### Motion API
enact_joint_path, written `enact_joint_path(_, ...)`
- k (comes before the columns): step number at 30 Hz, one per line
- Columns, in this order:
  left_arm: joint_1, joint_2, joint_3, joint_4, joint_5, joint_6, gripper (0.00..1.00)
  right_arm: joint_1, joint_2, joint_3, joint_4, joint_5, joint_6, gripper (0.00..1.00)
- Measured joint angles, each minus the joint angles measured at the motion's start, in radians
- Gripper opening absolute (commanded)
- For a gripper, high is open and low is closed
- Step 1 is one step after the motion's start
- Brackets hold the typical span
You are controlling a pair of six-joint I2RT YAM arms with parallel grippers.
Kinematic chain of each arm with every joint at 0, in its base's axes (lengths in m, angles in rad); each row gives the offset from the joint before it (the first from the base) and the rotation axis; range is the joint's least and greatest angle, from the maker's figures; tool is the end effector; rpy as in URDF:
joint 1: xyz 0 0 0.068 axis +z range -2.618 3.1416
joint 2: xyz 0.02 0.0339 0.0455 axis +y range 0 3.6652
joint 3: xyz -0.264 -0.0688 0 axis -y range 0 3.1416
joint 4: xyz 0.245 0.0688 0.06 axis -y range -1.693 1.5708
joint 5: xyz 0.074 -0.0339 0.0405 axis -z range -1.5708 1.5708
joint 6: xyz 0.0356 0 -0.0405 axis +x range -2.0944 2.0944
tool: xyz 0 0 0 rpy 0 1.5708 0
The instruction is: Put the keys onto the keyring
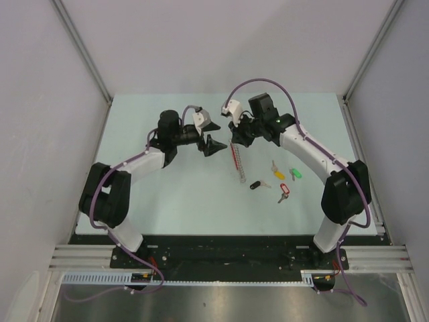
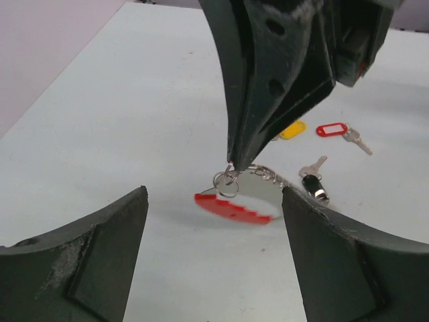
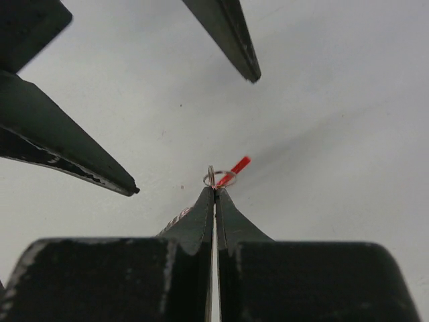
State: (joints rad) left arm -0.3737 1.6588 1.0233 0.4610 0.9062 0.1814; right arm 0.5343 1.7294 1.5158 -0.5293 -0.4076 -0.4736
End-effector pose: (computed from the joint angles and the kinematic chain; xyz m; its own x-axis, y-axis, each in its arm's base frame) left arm 0.3347 -0.1613 0.2627 0.0118 0.1149 -0.9933 0.9605 0.2750 0.0432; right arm 0.3305 0.2120 0.3087 -0.1902 -0.5991 -0.7777 -0.9052 0.4137 -0.0973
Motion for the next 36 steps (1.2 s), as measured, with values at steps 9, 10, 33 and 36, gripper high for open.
enact_joint_path(9, 0.010, 0.071, 0.027, 0.122, 0.072, 0.026, 0.59, -0.019, 0.061, 0.099, 0.005, -0.135, -0.083, 0.00)
enact_joint_path(10, 0.014, 0.083, 0.039, 0.135, 0.086, 0.020, 0.57, -0.024, 0.068, 0.110, 0.008, -0.152, -0.097, 0.00)
enact_joint_path(33, 0.027, 0.209, 0.132, 0.206, 0.177, 0.091, 0.38, -0.111, 0.137, 0.171, 0.038, -0.315, -0.254, 0.00)
enact_joint_path(36, 0.016, 0.209, 0.132, 0.168, 0.135, 0.113, 0.39, -0.111, 0.137, 0.162, 0.041, -0.316, -0.262, 0.00)
